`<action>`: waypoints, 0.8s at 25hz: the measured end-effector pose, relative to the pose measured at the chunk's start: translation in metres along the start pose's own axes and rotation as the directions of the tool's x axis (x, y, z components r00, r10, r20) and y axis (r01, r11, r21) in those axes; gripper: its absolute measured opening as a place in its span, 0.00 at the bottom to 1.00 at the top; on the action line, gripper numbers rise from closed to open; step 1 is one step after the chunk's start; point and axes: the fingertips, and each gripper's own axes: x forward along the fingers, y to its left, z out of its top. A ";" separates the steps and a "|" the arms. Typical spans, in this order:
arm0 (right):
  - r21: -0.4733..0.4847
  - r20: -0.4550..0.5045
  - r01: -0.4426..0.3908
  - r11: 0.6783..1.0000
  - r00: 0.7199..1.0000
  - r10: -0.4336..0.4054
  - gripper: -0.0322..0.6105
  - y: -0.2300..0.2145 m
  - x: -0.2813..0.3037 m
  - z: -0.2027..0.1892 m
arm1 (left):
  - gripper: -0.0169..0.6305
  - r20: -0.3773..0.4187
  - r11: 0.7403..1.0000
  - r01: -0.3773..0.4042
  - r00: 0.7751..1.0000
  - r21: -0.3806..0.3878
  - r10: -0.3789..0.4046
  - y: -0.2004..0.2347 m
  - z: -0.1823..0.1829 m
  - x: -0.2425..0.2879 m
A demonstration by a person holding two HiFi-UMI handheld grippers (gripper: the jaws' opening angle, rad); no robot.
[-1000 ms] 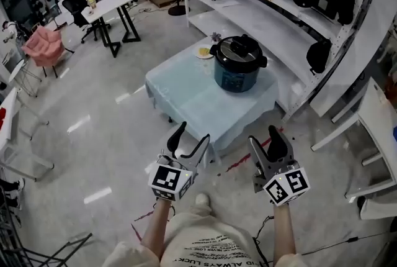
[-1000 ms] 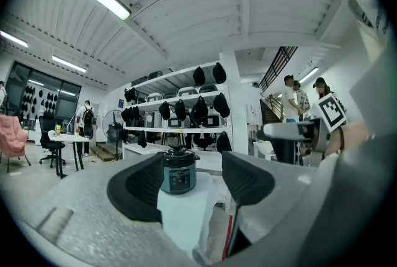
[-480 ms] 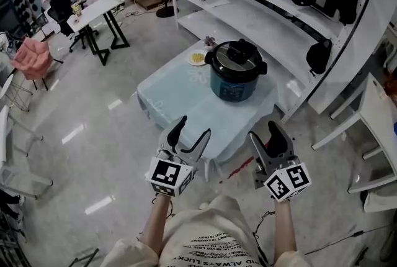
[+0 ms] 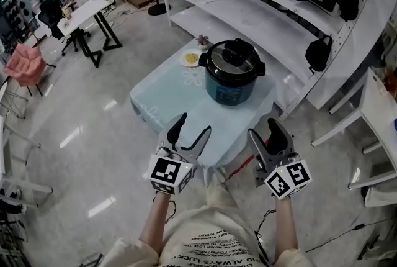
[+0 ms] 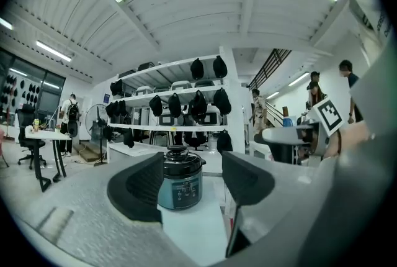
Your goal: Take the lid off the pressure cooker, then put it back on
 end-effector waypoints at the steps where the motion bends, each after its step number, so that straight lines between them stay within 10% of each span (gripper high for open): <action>1: -0.001 -0.002 0.000 1.000 1.000 0.000 0.51 -0.006 0.006 0.000 | 0.46 0.000 1.000 0.003 1.000 0.002 -0.003 0.003 0.000 0.007; 20: -0.011 -0.048 -0.010 1.000 0.999 0.009 0.51 -0.087 0.126 0.010 | 0.46 -0.041 0.998 0.055 0.998 0.005 -0.054 0.070 0.009 0.131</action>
